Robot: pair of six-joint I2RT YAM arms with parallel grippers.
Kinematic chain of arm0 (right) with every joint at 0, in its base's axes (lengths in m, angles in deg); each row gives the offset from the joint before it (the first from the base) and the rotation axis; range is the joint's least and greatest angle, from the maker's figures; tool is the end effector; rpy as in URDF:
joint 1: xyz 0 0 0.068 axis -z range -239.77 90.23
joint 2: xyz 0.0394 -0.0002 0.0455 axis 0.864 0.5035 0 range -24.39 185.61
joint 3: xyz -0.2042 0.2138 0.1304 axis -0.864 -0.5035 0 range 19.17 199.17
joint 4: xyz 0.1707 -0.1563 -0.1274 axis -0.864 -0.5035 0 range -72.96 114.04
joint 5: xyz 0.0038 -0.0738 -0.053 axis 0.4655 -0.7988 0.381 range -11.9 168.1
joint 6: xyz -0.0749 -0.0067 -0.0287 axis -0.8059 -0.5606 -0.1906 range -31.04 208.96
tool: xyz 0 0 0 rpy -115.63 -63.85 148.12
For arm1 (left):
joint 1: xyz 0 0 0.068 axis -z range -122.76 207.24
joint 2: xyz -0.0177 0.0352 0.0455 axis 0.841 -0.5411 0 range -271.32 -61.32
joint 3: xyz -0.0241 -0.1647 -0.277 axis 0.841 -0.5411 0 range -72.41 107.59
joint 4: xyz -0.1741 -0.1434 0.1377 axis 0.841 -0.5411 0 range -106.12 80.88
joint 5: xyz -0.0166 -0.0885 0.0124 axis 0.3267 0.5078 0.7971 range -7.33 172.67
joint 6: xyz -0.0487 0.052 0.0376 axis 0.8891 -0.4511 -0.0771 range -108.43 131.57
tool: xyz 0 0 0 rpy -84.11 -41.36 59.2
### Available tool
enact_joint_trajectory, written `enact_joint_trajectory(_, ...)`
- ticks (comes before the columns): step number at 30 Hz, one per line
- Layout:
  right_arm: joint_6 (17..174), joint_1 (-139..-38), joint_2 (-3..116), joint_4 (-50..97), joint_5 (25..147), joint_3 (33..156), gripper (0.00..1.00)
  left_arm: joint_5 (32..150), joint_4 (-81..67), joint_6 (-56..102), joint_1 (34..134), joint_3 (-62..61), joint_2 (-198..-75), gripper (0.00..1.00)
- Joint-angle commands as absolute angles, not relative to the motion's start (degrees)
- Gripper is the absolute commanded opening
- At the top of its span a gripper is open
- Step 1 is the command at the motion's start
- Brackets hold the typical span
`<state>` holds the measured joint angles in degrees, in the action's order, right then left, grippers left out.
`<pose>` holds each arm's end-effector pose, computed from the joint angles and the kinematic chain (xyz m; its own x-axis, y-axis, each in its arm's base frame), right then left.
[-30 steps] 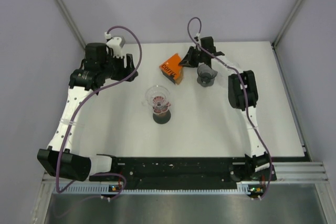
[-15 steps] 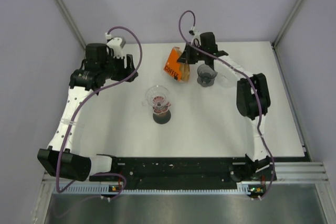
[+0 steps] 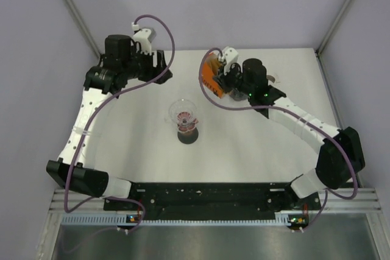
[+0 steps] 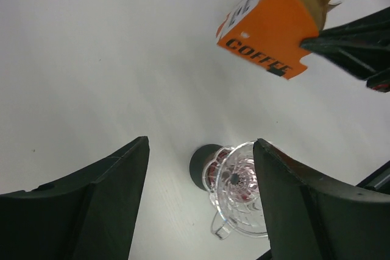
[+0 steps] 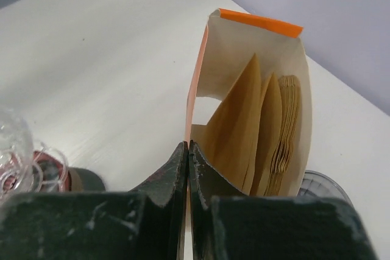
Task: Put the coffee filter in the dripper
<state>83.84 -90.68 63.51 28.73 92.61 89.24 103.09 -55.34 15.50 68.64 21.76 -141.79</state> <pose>0.3347 0.2208 0.3781 -0.1312 -0.1792 -0.9750 -0.7213 0.6920 -0.0302 0.3010 -0.0854 0.4671 -0.5581 0.0470 -0.8284 0.4364 0.8658 -0.2449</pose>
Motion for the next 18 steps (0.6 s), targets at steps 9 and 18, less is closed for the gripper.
enact_joint_trajectory(9, 70.5, -103.3, 50.3, 32.0, 81.1, 80.5, 0.00, 94.3, -54.8, 13.0, 84.7, 31.9, -147.3, 0.79)
enact_joint_trajectory(18, 69.6, -106.4, 51.3, 32.0, 80.6, 81.2, 0.00, 84.1, -56.3, 12.1, 87.6, 36.0, -153.3, 0.54)
